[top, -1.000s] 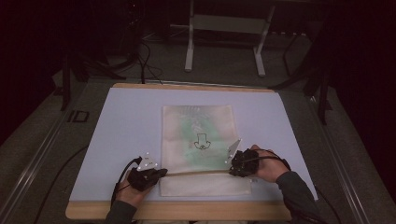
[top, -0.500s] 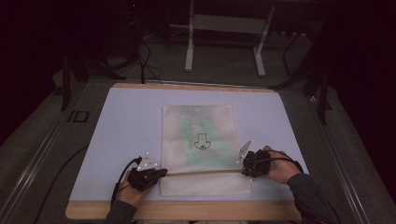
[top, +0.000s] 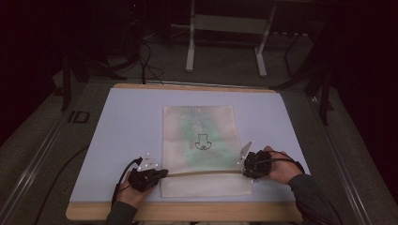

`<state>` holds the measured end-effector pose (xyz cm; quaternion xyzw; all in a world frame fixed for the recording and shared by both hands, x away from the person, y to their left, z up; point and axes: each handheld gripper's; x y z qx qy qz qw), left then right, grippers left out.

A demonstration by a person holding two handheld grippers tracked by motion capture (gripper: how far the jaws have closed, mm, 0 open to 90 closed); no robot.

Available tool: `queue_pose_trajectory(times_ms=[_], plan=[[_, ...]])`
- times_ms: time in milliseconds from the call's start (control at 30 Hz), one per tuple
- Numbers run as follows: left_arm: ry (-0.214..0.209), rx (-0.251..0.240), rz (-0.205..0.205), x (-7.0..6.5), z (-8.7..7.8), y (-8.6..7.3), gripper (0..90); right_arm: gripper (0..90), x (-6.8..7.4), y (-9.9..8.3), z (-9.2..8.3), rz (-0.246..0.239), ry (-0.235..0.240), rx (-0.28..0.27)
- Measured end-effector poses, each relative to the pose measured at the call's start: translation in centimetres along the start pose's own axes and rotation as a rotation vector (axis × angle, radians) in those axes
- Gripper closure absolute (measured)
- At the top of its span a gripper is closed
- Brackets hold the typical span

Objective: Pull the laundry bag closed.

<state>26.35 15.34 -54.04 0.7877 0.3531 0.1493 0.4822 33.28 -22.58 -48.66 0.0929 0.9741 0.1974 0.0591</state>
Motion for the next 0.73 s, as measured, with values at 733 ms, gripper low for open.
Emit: queue_pose_trajectory(times_ms=[733], plan=[[0.001, 0.008, 0.017, -0.1, 0.0, 0.2, 89.1, 61.9, 0.2, 1.9, -1.8, -0.005, -0.039, -0.126]])
Point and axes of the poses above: each handheld gripper's, and its own axes: z roughly forward along the jaws, y roughly out of its top, x roughly to its left, and after that the axes turned 12 degrees about -x, right-handed
